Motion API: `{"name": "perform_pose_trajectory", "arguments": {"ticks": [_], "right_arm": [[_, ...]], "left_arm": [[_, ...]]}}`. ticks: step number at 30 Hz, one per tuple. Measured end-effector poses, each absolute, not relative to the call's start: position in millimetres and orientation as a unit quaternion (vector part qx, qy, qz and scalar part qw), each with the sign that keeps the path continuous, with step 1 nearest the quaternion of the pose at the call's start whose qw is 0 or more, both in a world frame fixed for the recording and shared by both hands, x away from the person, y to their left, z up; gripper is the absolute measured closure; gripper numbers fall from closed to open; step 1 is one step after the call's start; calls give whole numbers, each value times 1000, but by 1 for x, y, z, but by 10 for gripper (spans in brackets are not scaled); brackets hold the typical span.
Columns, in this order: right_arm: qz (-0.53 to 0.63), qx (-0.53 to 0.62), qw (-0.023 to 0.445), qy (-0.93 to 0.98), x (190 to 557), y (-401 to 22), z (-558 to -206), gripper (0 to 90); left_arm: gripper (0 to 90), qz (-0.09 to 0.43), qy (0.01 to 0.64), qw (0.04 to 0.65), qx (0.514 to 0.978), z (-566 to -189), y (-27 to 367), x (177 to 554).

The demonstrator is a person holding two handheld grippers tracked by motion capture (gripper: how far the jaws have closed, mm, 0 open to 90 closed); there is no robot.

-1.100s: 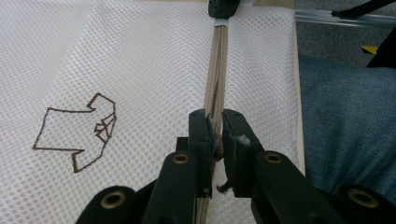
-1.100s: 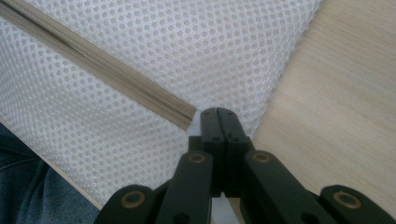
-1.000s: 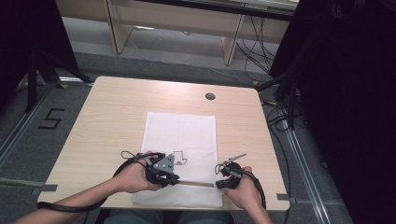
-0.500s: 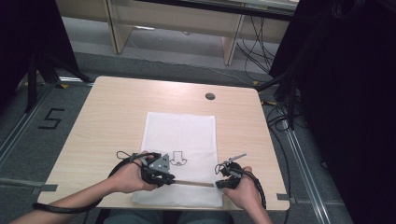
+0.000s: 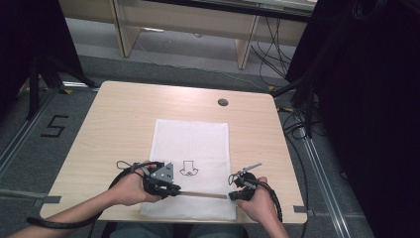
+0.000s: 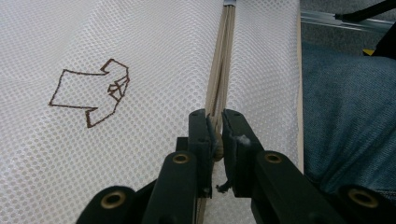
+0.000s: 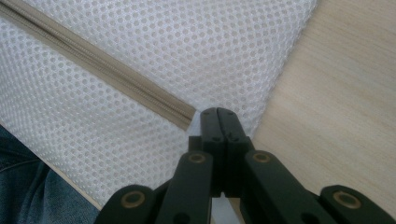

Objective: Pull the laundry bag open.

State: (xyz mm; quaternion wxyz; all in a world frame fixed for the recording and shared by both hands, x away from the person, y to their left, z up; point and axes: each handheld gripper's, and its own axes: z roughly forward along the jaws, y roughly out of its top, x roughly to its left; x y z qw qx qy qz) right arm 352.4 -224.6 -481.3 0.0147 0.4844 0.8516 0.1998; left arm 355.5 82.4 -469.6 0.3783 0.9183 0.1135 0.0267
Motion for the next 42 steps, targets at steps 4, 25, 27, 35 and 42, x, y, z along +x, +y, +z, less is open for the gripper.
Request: {"name": "perform_pose_trajectory", "arguments": {"ticks": [4,25,27,35,42], "right_arm": [[194,485,24,852,352,-225,-481,900],[193,485,23,853,353,-224,-481,900],[194,475,29,858,354,-226,-482,900],[194,483,22,854,353,-225,-481,900],[193,484,23,853,353,-224,-481,900]], "left_arm": [[823,29,110,375,920,-470,84,354],[823,29,126,370,920,-477,105,353],[823,27,127,372,919,-477,105,353],[823,32,128,371,919,-476,109,353],[824,36,131,374,918,-476,114,351]]}}
